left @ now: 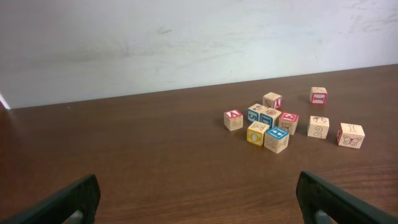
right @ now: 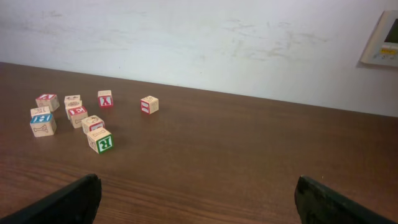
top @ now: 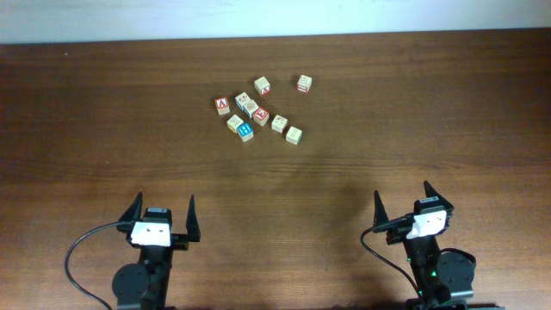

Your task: Rotate 4 blocks

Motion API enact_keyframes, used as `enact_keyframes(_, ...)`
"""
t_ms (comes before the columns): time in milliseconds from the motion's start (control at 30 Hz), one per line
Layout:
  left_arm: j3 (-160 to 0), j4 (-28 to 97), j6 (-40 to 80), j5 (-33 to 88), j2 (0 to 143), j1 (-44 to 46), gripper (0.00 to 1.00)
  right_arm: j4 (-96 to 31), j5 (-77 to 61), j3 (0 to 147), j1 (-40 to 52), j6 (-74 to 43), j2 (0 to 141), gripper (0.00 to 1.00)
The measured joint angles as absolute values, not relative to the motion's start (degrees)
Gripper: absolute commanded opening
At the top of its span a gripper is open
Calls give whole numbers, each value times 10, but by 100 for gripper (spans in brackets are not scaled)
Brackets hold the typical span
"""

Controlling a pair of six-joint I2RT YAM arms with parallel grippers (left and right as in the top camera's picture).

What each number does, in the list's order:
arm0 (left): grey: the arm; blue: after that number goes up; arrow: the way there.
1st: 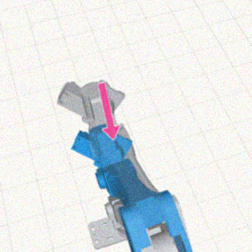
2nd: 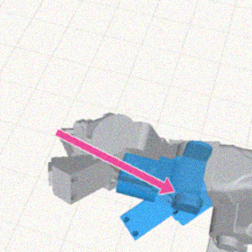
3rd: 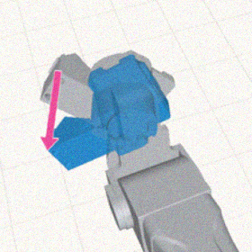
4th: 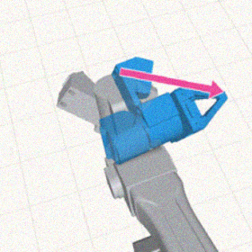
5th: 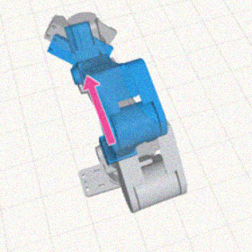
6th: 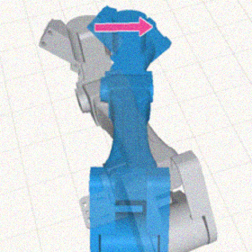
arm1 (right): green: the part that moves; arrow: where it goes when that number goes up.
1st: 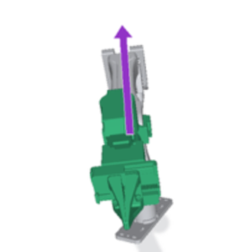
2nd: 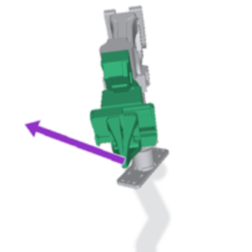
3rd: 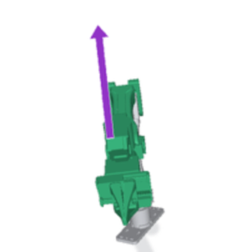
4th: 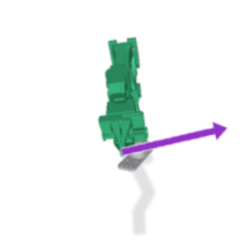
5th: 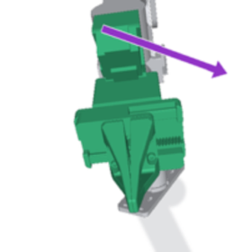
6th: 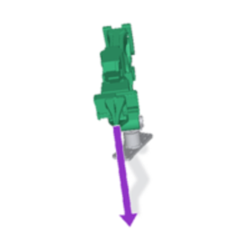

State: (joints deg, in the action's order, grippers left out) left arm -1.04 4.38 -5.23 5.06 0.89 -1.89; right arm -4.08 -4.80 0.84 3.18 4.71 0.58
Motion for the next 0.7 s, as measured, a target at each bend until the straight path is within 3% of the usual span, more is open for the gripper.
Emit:
enact_keyframes(533,-10,2,-52,51,8,-19,99,-12,-48,10,32,48,6,98)
enact_keyframes(700,-17,-5,-52,36,24,-19,99,-17,-48,72,32,47,7,99)
